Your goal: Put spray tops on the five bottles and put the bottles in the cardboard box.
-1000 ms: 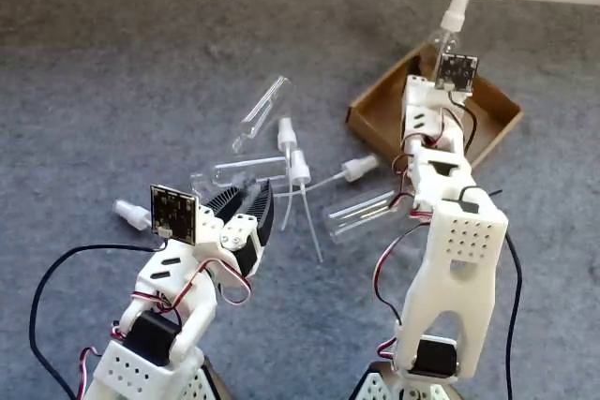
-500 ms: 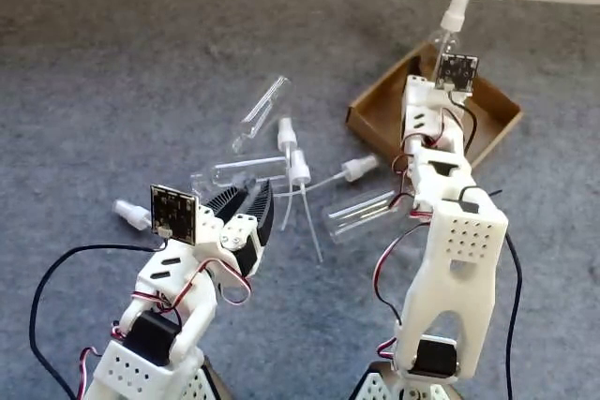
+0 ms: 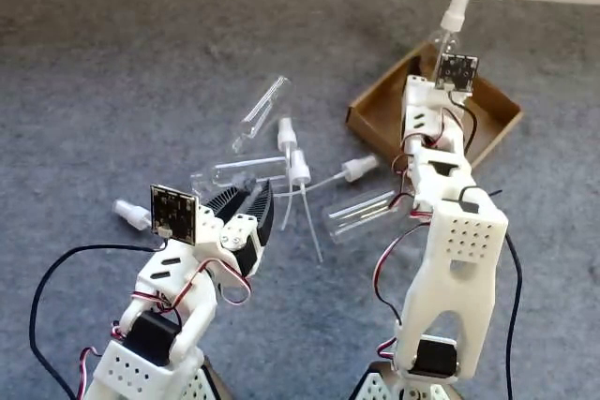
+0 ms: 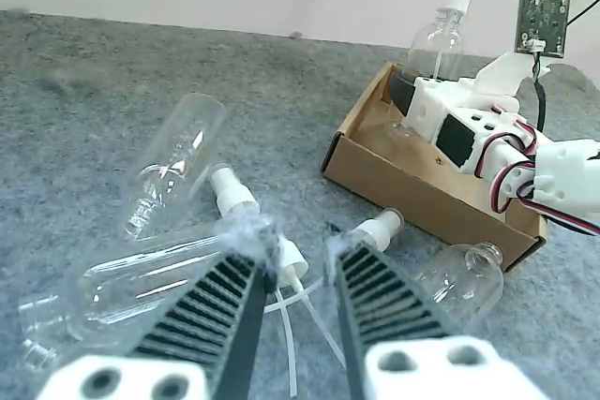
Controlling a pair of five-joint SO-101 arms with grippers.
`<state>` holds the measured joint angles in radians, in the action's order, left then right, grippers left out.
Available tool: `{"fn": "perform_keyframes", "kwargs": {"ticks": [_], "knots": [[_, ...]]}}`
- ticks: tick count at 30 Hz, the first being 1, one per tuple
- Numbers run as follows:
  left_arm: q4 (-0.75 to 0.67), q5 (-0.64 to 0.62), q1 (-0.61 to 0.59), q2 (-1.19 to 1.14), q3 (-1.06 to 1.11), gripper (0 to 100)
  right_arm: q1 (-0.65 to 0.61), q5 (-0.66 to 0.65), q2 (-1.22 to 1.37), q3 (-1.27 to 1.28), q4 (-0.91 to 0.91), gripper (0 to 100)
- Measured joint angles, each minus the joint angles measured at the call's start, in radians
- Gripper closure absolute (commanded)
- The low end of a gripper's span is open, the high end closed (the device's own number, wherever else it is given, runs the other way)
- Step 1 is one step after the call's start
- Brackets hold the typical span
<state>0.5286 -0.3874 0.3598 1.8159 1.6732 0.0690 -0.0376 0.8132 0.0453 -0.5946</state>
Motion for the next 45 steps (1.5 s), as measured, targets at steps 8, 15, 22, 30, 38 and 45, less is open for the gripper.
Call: {"fn": "perform_keyframes", "kwargs": {"ticks": [8, 15, 22, 30, 38, 45], "knots": [[0.0, 0.0, 0.0, 0.0, 0.0, 96, 0.003, 0.0, 0.0, 0.0, 0.0, 92.4], [0.0, 0.0, 0.0, 0.0, 0.0, 96, 0.003, 0.0, 0.0, 0.0, 0.0, 92.4], [0.0, 0.0, 0.0, 0.0, 0.0, 96, 0.003, 0.0, 0.0, 0.0, -0.02, 92.5], [0.0, 0.0, 0.0, 0.0, 0.0, 96, 0.003, 0.0, 0.0, 0.0, -0.259, 92.5], [0.0, 0.0, 0.0, 0.0, 0.0, 96, 0.003, 0.0, 0.006, 0.0, -0.275, 92.5], [0.002, 0.0, 0.0, 0.0, 0.0, 96, 0.003, -0.002, 0.074, -0.002, -0.276, 92.5]]}}
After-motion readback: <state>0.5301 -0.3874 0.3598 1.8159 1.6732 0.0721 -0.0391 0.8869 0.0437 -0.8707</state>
